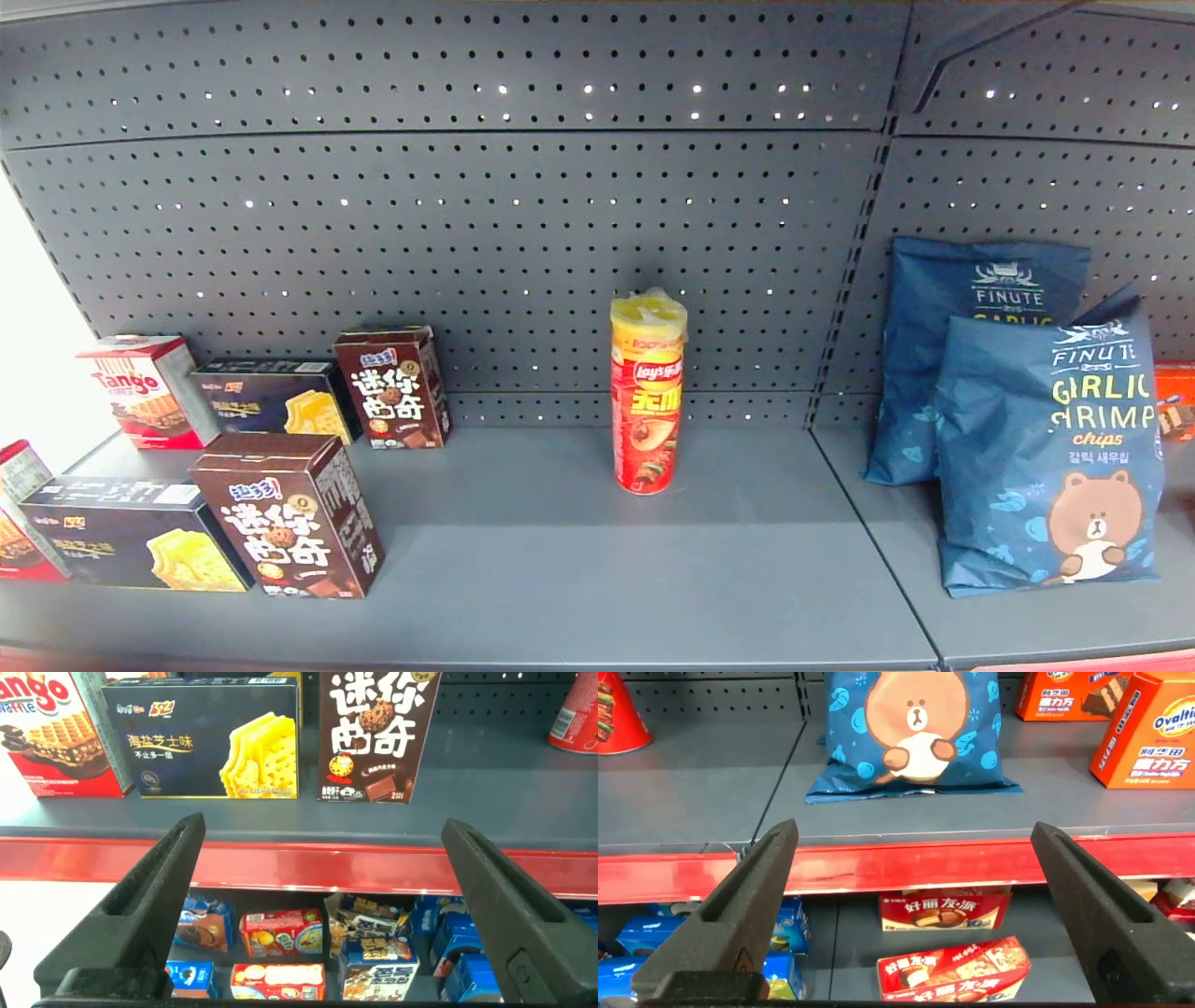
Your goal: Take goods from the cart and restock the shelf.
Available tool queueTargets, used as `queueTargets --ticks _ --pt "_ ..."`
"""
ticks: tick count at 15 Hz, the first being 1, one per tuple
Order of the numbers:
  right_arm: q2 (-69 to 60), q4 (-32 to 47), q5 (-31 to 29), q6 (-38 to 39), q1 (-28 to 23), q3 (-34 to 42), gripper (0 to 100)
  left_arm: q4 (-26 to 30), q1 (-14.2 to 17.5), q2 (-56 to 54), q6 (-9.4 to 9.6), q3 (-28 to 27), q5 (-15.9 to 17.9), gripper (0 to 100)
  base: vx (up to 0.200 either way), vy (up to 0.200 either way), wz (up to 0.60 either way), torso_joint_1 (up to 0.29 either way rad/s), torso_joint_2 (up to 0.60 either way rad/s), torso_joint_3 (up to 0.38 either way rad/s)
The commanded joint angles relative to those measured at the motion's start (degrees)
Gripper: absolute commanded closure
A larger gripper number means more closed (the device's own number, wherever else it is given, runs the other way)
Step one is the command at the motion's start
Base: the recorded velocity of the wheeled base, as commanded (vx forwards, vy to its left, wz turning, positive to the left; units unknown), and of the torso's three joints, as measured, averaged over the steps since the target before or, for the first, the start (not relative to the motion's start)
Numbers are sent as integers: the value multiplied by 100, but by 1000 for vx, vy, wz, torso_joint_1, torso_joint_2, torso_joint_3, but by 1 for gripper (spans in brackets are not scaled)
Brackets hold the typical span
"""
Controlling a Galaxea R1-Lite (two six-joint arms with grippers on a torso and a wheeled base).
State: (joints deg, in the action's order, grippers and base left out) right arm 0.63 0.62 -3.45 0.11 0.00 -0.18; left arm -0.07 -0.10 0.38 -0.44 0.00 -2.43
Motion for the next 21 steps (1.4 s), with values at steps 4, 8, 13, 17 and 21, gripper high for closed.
queueTargets --ticks 4,8,13,17,21 --pt "-2 -1 -7 7 0 1 0 -1 1 -3 0 0 -4 0 0 0 600 5 6 7" --pt "7 -1 -7 7 0 1 0 -1 1 -3 9 0 -12 0 0 0 600 4 1 -2" --pt "7 -1 -7 7 0 1 0 -1 1 -3 0 0 -12 0 0 0 600 2 3 0" --pt "7 -1 -7 15 0 1 0 -1 1 -3 0 0 -12 0 0 0 600 2 2 -1" --pt "7 -1 -7 15 0 1 0 -1 1 -3 0 0 -12 0 0 0 600 -1 6 -5"
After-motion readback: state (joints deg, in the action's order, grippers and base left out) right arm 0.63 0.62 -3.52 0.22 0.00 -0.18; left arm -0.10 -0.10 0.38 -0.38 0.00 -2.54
